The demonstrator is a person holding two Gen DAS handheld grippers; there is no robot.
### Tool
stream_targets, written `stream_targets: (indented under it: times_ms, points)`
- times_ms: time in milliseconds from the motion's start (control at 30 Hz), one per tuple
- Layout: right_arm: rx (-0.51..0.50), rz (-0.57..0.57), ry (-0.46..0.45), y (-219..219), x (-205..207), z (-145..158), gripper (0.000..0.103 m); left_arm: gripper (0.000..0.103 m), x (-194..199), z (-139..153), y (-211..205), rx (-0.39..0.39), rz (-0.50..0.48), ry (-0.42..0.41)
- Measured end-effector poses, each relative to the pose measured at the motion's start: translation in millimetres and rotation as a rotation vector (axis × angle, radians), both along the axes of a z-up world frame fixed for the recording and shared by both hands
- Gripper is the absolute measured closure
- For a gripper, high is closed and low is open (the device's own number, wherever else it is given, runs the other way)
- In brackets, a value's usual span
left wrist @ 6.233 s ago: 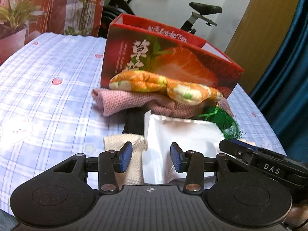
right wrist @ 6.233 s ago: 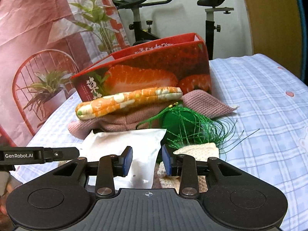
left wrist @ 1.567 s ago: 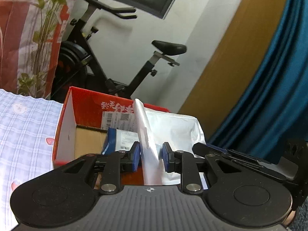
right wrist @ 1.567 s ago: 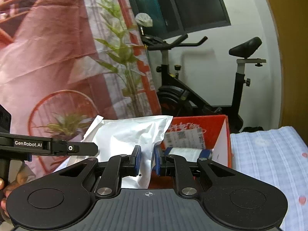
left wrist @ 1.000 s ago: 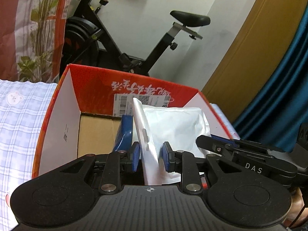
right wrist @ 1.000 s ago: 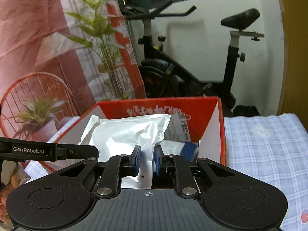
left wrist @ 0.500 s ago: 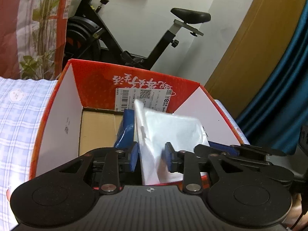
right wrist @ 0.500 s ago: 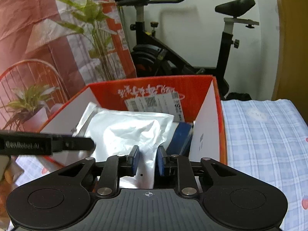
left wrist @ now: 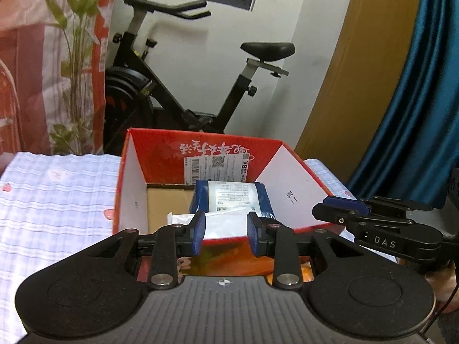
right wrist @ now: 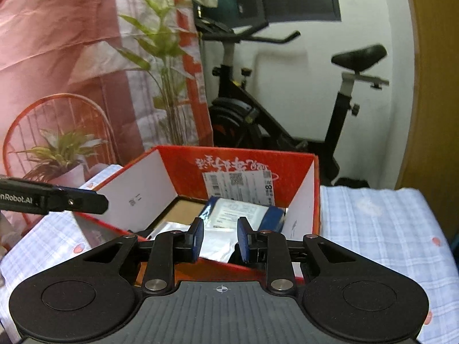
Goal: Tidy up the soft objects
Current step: 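Move both grippers back to the pile toward the cream knit towel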
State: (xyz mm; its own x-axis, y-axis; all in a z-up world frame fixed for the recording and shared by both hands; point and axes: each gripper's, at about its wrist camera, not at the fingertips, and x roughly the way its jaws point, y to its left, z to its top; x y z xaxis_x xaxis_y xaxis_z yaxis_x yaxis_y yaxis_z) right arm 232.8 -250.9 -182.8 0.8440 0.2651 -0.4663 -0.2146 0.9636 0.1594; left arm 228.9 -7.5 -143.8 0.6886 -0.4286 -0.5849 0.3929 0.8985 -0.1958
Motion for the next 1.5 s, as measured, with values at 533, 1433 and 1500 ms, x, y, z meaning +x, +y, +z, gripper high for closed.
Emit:
stream_targets:
  times_ms: [533,1433,1500]
  points:
    - [0.056,0.028,-0.001,8.9,-98.6,-13.6,0.078,0.065,-94.1,-24.7,25.1,0.041,0.084,-0.036]
    - [0.059,-0.199,0.094,-7.9,-177.7,-101.4,0.066,0.053,-129.2,-112.2,50.9,0.012,0.255,0.140]
    - [0.067,-0.199,0.117,-9.3,-176.0,-106.0,0.066,0.053,-128.6,-114.0,49.4,0.014,0.243,0.140]
